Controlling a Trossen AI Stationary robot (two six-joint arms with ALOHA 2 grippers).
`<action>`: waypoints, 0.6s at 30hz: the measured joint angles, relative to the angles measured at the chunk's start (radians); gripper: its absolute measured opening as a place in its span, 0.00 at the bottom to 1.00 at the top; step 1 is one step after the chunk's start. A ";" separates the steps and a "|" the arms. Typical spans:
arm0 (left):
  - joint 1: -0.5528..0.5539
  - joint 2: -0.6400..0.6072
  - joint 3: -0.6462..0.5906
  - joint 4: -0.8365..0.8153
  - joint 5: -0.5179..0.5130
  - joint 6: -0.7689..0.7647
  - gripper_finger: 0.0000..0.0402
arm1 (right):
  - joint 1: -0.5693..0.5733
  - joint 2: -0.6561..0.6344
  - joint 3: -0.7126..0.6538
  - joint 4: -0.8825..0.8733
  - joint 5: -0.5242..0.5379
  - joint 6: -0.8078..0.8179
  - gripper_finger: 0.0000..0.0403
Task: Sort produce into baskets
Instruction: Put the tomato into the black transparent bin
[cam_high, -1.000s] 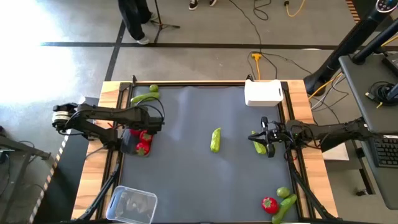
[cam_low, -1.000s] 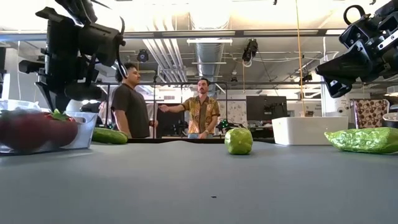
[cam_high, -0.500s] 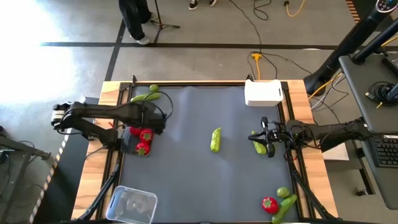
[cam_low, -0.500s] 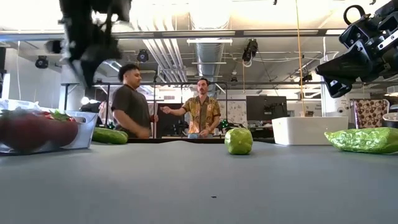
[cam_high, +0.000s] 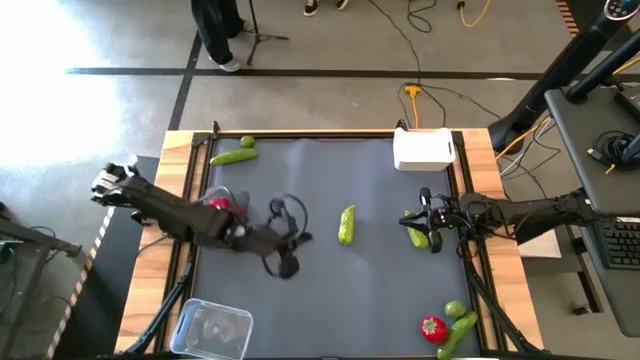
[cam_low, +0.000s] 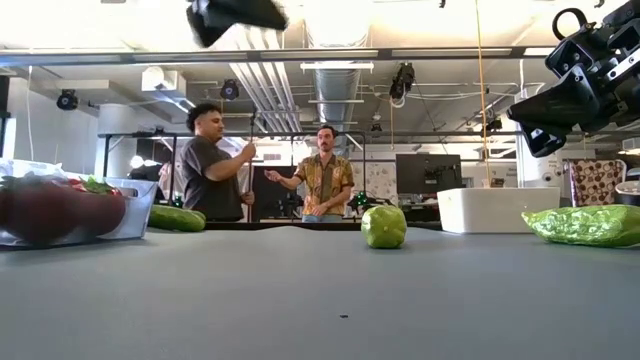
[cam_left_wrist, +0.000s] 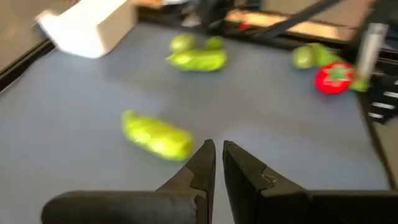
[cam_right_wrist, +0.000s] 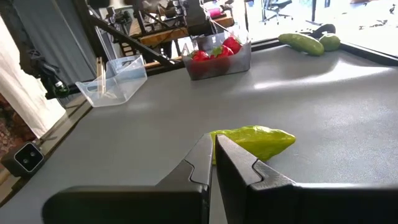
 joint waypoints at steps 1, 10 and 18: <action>-0.014 0.026 0.001 0.042 0.000 0.027 0.04 | 0.000 0.000 0.000 0.000 0.000 0.000 0.03; -0.069 0.293 0.182 0.078 0.091 0.067 0.04 | 0.000 0.000 0.000 0.000 0.000 0.000 0.03; -0.070 0.473 0.380 0.060 0.283 0.164 0.04 | 0.000 0.000 0.000 0.000 0.000 0.000 0.03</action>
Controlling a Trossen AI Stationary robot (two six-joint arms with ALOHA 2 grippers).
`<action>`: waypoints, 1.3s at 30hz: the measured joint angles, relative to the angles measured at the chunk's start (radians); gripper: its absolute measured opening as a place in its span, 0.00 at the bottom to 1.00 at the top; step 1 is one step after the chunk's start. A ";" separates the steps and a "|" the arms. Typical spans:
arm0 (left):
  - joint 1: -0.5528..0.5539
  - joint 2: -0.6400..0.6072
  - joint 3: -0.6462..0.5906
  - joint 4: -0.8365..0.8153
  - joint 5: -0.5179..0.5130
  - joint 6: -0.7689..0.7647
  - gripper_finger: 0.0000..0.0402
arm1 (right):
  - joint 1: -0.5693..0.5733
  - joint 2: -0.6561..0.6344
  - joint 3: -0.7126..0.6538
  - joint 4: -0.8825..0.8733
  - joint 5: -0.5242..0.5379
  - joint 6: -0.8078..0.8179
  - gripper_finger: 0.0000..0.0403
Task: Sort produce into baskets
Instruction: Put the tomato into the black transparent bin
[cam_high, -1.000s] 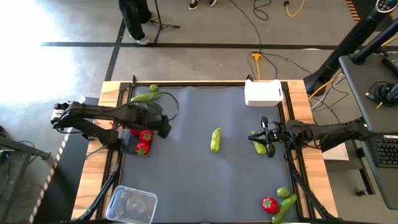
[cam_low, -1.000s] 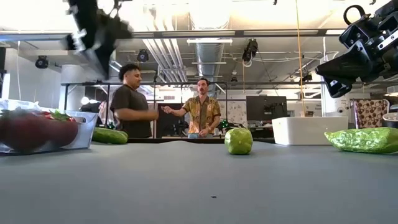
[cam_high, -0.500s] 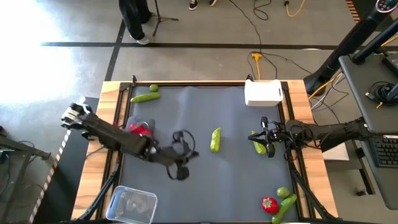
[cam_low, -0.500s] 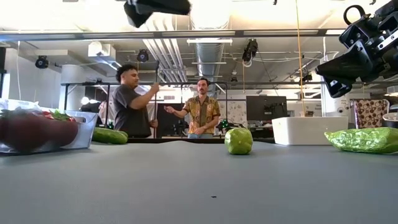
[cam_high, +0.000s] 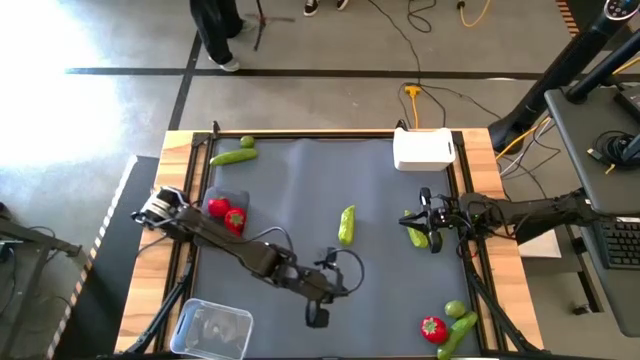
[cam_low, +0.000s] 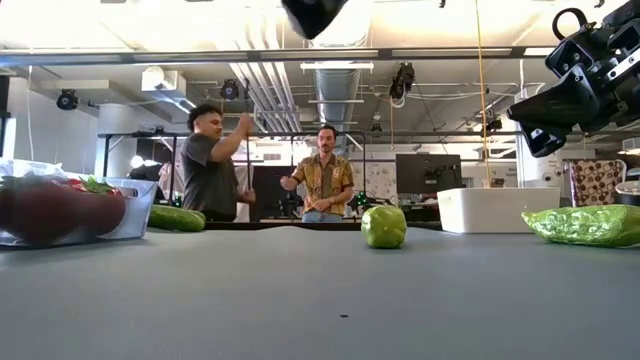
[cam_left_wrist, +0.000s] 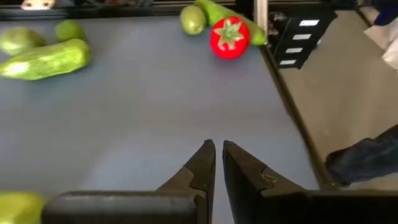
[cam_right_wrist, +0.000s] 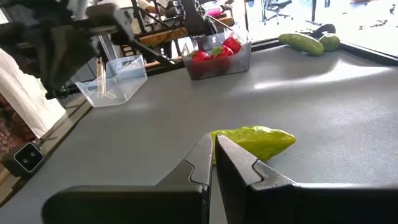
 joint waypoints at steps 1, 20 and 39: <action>0.000 0.013 0.016 -0.001 0.001 -0.006 0.04 | 0.000 0.000 0.000 0.000 0.000 0.000 0.03; 0.063 0.043 0.085 -0.227 -0.043 -0.424 0.04 | 0.000 0.000 0.000 0.266 0.001 0.373 0.03; 0.030 0.041 0.077 -0.416 -0.015 -0.390 0.04 | 0.252 0.534 0.665 -0.452 0.133 0.352 0.03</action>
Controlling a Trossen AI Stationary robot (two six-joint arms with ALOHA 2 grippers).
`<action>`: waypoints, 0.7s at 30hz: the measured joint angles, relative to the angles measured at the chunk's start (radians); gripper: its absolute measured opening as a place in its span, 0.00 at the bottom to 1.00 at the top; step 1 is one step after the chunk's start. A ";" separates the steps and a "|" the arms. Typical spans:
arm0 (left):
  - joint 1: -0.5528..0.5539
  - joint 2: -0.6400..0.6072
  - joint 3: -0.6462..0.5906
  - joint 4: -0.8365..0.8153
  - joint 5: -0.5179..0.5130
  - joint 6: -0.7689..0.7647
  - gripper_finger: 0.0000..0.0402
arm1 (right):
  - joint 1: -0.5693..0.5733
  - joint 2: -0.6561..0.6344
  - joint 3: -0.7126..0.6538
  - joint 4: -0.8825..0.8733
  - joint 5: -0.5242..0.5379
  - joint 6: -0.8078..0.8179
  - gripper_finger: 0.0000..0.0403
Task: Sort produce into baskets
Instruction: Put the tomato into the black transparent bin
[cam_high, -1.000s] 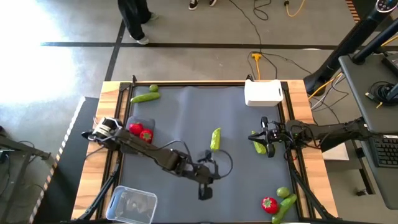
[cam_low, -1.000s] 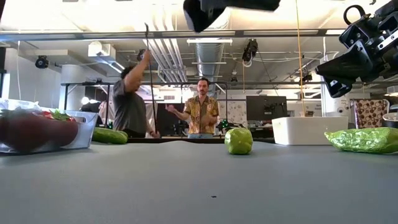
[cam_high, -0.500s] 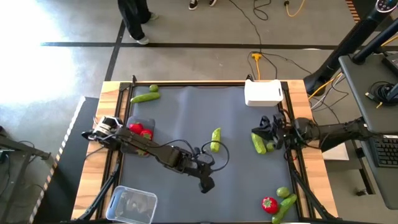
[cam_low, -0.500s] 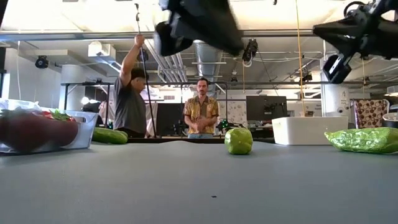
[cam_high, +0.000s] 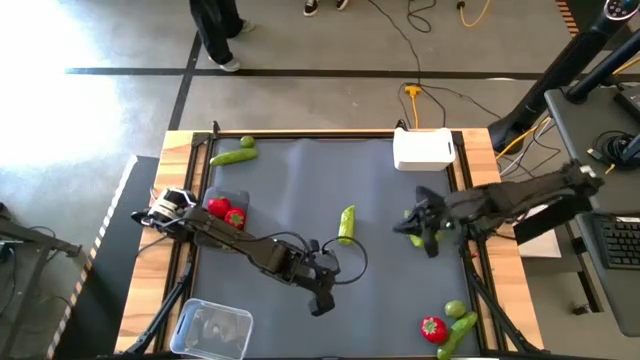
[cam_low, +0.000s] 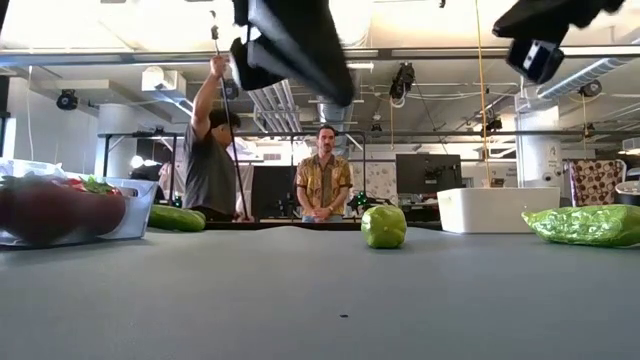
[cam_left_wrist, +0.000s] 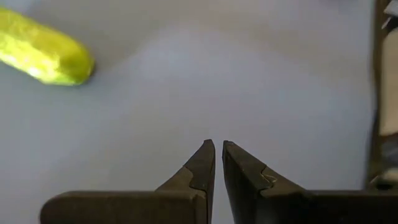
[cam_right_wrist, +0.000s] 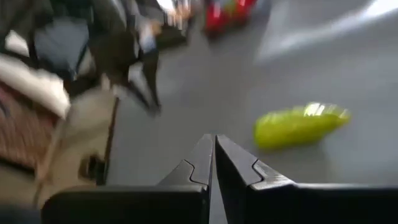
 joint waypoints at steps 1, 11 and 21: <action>-0.001 -0.002 -0.001 -0.026 0.010 0.019 0.04 | 0.030 0.047 0.047 -0.052 0.000 0.014 0.03; -0.044 -0.053 -0.006 -0.189 0.014 0.220 0.04 | 0.326 0.493 0.451 -0.561 -0.039 0.420 0.18; -0.081 -0.053 -0.054 -0.111 0.046 0.371 0.04 | 0.580 0.869 0.826 -0.851 -0.261 0.775 0.60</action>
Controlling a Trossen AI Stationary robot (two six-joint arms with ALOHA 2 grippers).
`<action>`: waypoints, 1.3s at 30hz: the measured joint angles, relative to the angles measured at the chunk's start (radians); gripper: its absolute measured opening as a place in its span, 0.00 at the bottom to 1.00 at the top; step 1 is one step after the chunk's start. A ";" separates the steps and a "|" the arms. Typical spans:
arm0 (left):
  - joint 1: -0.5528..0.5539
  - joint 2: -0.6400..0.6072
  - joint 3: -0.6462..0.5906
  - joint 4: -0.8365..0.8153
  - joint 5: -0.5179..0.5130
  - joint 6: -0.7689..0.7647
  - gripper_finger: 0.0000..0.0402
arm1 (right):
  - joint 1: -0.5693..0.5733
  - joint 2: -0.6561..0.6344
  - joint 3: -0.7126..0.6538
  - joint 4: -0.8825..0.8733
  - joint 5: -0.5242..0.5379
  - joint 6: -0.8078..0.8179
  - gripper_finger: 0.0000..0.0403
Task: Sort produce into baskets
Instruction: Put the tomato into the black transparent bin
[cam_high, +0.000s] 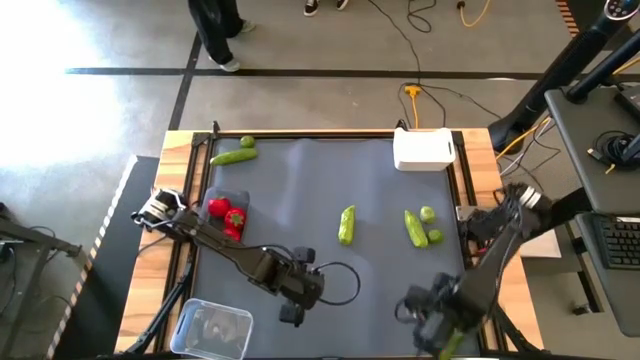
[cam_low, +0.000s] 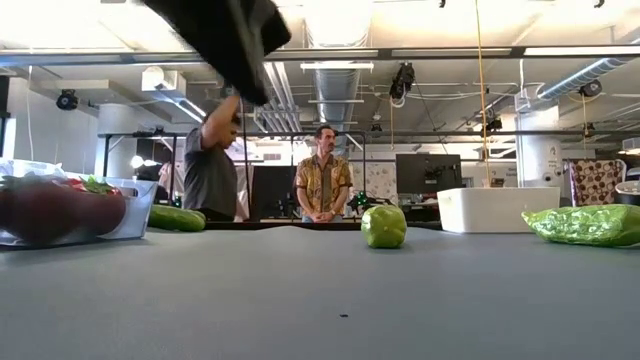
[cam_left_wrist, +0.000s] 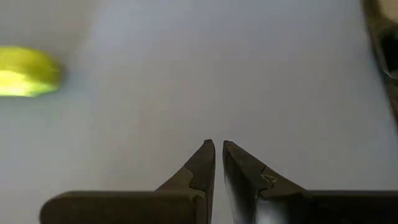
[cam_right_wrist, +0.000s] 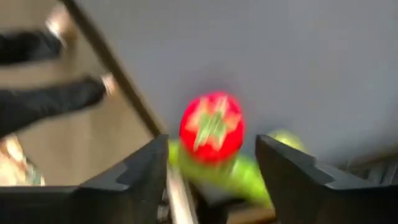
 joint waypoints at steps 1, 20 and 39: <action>-0.002 0.001 -0.012 0.013 0.023 -0.001 0.04 | 0.019 0.030 0.025 -0.015 -0.041 0.018 0.64; -0.016 0.001 -0.141 0.255 0.207 -0.156 0.04 | 0.120 0.248 0.092 -0.060 -0.080 -0.028 0.93; -0.087 -0.087 -0.289 0.309 0.261 -0.331 0.04 | 0.110 0.251 -0.133 0.145 -0.043 -0.071 0.92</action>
